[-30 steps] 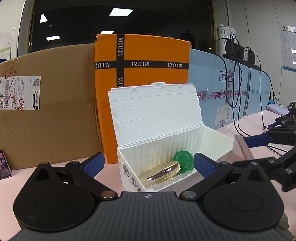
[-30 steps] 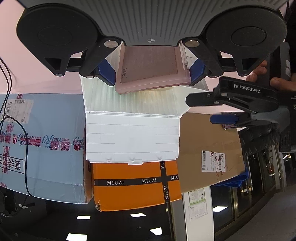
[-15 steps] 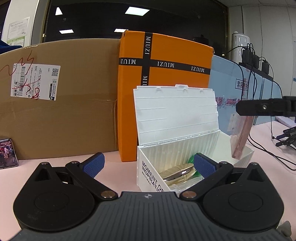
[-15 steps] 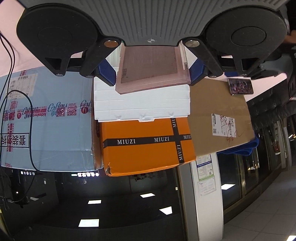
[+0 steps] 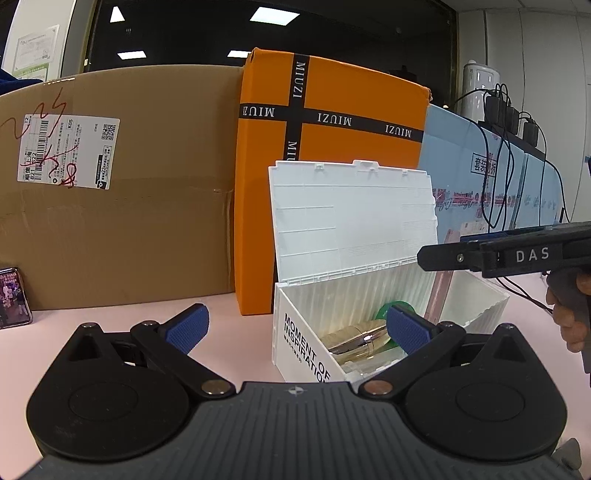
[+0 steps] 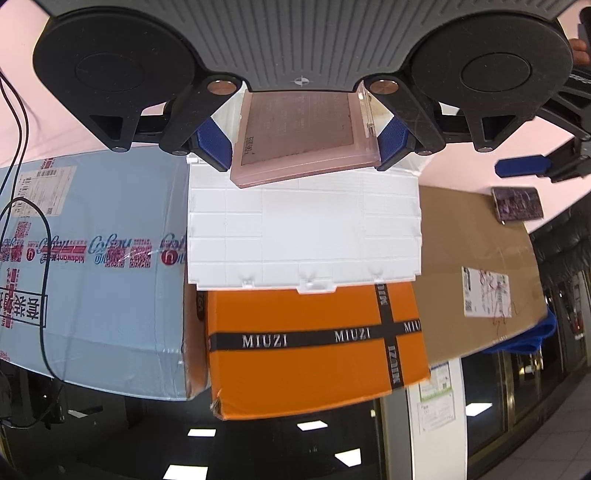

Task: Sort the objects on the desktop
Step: 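Lower the pink case into the white box and open the right tool, then withdraw the right tool from the box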

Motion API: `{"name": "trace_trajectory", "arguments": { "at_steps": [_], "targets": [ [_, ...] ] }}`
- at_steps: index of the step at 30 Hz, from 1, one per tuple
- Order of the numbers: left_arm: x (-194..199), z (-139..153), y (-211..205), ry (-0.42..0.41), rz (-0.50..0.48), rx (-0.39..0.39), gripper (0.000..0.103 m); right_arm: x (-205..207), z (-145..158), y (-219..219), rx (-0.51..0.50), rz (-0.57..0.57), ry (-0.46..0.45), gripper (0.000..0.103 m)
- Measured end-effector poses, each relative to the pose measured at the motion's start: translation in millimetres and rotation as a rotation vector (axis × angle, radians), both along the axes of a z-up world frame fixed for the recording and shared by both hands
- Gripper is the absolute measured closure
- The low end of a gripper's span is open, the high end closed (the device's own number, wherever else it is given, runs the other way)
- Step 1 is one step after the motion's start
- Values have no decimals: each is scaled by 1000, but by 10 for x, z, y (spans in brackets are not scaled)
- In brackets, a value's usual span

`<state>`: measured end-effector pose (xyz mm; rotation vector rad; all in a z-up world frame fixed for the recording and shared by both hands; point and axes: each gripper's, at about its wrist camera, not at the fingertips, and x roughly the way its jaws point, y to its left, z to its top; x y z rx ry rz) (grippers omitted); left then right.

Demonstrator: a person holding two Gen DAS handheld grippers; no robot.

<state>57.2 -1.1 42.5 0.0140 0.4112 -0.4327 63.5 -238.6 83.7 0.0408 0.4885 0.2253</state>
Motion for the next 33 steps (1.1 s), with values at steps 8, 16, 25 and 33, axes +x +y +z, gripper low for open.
{"name": "trace_trajectory", "arguments": {
  "at_steps": [8, 16, 25, 33],
  "targets": [
    [41, -38, 6, 18, 9, 1, 0, 175, -84, 82, -43, 11, 44, 28],
    [58, -48, 24, 25, 11, -4, 0, 372, -147, 205, -90, 28, 87, 28],
    [88, -84, 27, 30, 28, -8, 0, 365, -222, 124, -65, 32, 98, 28],
    [95, -96, 31, 2, 70, -28, 0, 292, -208, -45, -3, 41, 52, 19]
  ]
}}
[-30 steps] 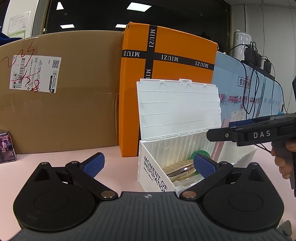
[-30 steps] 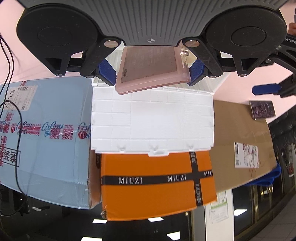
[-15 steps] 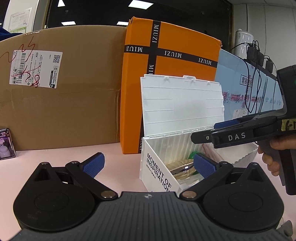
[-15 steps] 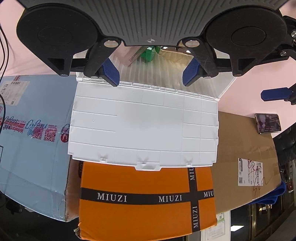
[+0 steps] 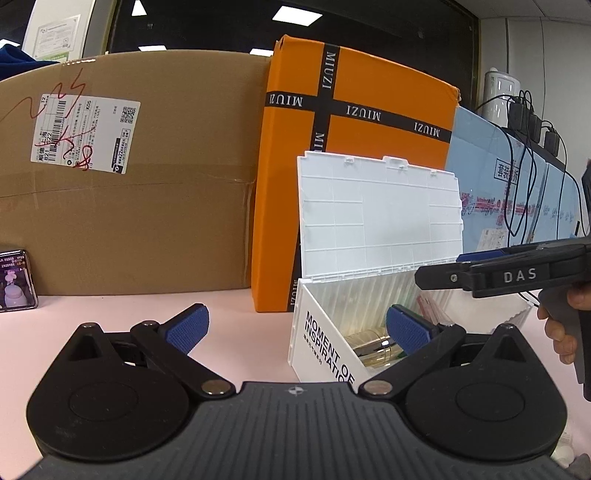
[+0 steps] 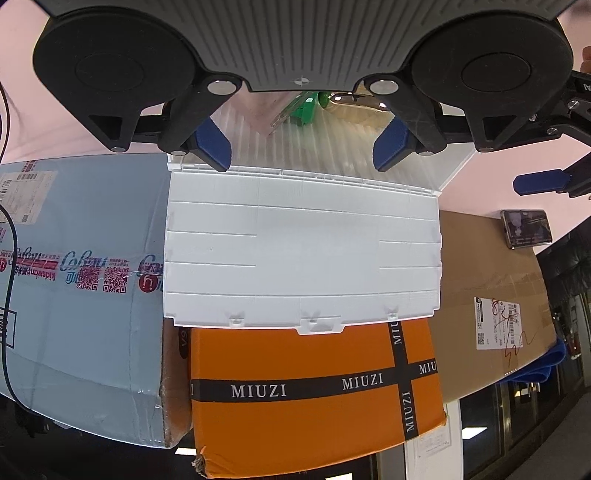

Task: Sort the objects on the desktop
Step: 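Withdraw the right tool from the box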

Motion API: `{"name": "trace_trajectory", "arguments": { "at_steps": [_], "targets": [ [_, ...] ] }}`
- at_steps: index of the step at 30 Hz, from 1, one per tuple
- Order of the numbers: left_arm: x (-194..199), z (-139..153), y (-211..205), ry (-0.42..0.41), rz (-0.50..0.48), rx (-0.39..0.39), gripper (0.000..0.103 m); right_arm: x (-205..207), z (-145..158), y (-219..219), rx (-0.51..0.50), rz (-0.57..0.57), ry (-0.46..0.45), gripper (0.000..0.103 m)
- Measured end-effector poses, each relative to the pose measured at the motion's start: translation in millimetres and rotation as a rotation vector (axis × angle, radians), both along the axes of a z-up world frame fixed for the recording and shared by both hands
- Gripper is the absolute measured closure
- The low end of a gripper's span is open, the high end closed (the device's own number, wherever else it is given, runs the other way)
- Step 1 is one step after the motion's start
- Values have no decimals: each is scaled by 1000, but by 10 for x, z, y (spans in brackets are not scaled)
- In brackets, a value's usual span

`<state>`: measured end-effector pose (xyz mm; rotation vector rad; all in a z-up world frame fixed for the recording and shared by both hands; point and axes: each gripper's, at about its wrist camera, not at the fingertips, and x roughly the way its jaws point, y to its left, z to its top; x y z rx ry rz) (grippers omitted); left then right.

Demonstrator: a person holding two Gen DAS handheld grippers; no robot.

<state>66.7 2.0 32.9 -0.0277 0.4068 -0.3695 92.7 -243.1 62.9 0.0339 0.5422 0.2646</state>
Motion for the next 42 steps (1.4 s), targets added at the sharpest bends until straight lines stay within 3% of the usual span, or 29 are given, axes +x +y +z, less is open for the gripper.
{"name": "trace_trajectory", "arguments": {
  "at_steps": [6, 10, 15, 24, 31, 36, 42],
  "targets": [
    [10, -10, 5, -18, 79, -9, 0, -26, 32, -159, 54, 2, -44, 15],
    [18, 20, -54, -35, 117, 25, 0, -42, 66, -262, 91, 8, -76, 13],
    [33, 121, -137, -55, 120, 60, 0, -53, 84, -417, 139, -5, -103, 7],
    [194, 307, -364, -70, 136, -6, 0, 40, 171, -602, 181, -9, -159, 0],
    [361, 199, -513, -36, 93, 21, 0, 163, 141, -787, 204, 0, -196, 0],
    [456, 126, -495, -43, 91, 20, 0, 227, 119, -817, 185, 29, -222, 0],
    [526, 29, -416, -17, 68, -7, 0, 261, 72, -731, 78, 6, -239, 0]
  ]
}}
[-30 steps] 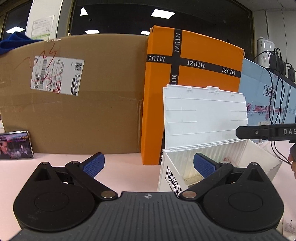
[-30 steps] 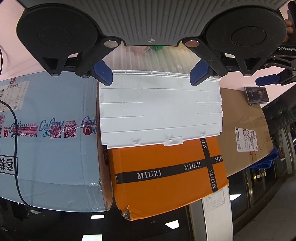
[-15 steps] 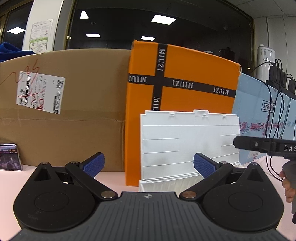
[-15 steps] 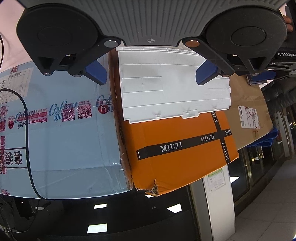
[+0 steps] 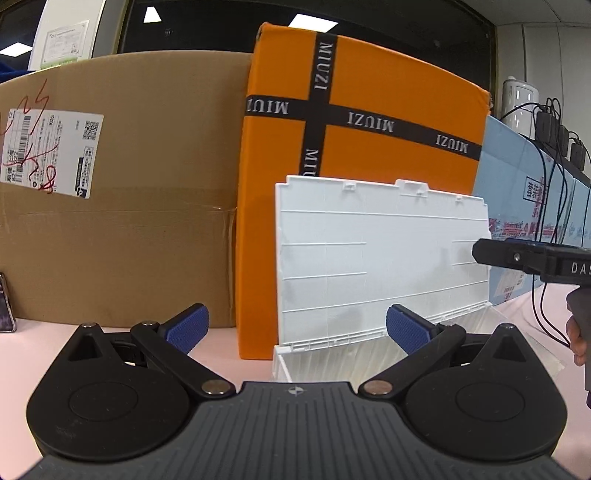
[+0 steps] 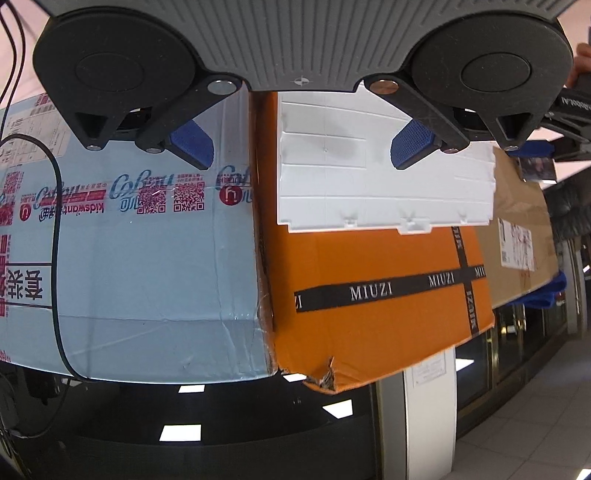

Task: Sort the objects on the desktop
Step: 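Withdraw the right tool from the box, then push the white hinged lid down over the box with the right tool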

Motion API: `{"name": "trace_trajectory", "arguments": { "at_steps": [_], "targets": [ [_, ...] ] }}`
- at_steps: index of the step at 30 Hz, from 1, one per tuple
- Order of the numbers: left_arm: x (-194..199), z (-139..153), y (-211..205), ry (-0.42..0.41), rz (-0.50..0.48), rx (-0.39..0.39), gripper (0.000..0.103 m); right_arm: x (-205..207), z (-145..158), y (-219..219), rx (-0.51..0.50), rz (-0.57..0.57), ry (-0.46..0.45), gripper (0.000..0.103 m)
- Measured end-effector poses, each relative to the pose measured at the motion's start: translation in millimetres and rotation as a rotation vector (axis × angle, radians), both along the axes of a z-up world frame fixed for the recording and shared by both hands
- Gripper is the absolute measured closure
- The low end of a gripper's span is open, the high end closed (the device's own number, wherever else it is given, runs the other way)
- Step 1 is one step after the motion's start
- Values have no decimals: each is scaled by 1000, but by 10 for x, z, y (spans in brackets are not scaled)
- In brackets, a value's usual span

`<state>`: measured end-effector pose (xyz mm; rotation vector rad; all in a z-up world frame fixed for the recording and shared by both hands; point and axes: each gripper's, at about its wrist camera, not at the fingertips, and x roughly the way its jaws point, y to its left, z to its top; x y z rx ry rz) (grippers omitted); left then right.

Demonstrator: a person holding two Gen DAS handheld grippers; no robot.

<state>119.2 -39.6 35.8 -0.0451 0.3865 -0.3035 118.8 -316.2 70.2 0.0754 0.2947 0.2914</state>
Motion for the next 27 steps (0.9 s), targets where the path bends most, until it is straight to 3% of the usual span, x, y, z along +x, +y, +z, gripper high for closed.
{"name": "trace_trajectory", "arguments": {
  "at_steps": [6, 10, 27],
  "targets": [
    [11, -26, 34, 1, 6, -19, 0, -35, -46, 43, -13, 57, -82, 0],
    [6, -52, 30, 17, 1, -18, 0, -38, -38, 6, 57, 106, -78, 0],
    [7, -107, 44, 46, 4, -27, 0, -99, -54, 28, 51, 194, -59, 0]
  ]
}}
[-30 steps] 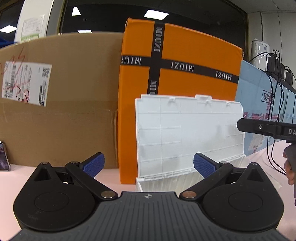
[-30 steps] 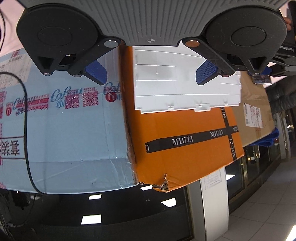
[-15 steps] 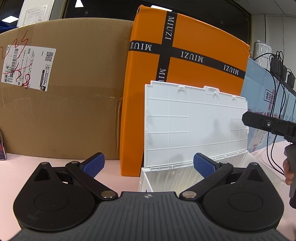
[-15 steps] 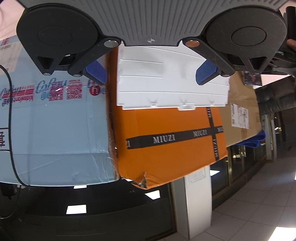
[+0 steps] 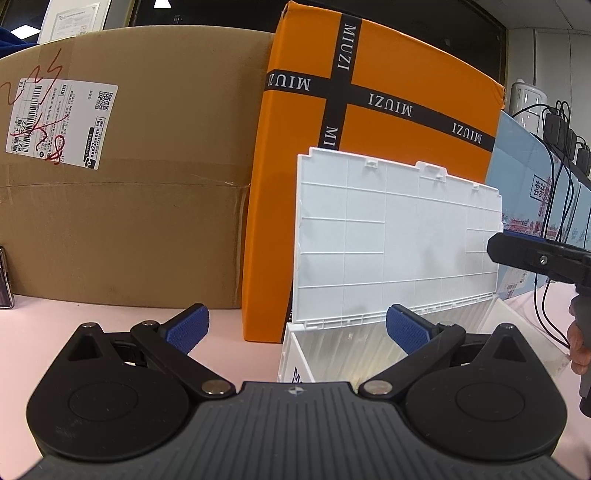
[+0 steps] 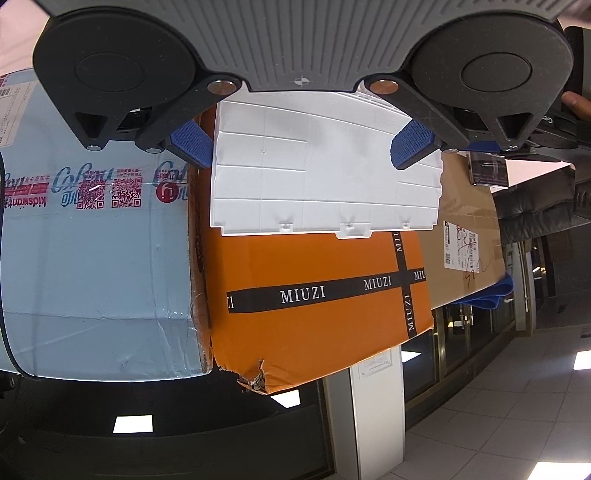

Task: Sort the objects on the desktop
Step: 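Push the white hinged lid down over the box with the right tool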

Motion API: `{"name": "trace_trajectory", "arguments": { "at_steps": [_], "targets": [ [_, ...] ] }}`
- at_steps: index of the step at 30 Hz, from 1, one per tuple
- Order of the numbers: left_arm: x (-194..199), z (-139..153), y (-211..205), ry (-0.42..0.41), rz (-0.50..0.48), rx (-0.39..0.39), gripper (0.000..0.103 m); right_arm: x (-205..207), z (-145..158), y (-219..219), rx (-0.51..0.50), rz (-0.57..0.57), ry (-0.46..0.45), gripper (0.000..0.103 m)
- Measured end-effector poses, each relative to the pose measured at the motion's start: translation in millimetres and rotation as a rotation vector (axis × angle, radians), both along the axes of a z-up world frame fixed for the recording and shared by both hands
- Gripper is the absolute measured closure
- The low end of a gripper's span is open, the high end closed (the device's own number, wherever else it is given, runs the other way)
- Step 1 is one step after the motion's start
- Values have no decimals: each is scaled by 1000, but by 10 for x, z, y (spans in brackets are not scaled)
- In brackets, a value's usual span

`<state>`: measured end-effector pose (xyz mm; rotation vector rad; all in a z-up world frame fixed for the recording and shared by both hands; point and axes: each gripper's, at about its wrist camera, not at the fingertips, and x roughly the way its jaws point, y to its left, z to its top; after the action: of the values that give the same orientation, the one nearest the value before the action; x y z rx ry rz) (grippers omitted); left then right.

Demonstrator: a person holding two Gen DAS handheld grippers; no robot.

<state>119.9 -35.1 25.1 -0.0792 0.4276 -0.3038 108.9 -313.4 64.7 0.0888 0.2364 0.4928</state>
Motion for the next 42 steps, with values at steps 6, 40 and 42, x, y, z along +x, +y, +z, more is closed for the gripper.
{"name": "trace_trajectory", "arguments": {
  "at_steps": [6, 40, 42],
  "targets": [
    [23, -71, -129, 25, -33, 36, 0, -39, 15, -19, -2, 19, -1, 0],
    [-5, 163, 88, 20, 2, -50, 0, -263, 32, -12, -104, 99, 53, 0],
    [-10, 175, 61, 21, 5, -53, 0, -267, 20, 2, -101, 117, 57, 0]
  ]
}}
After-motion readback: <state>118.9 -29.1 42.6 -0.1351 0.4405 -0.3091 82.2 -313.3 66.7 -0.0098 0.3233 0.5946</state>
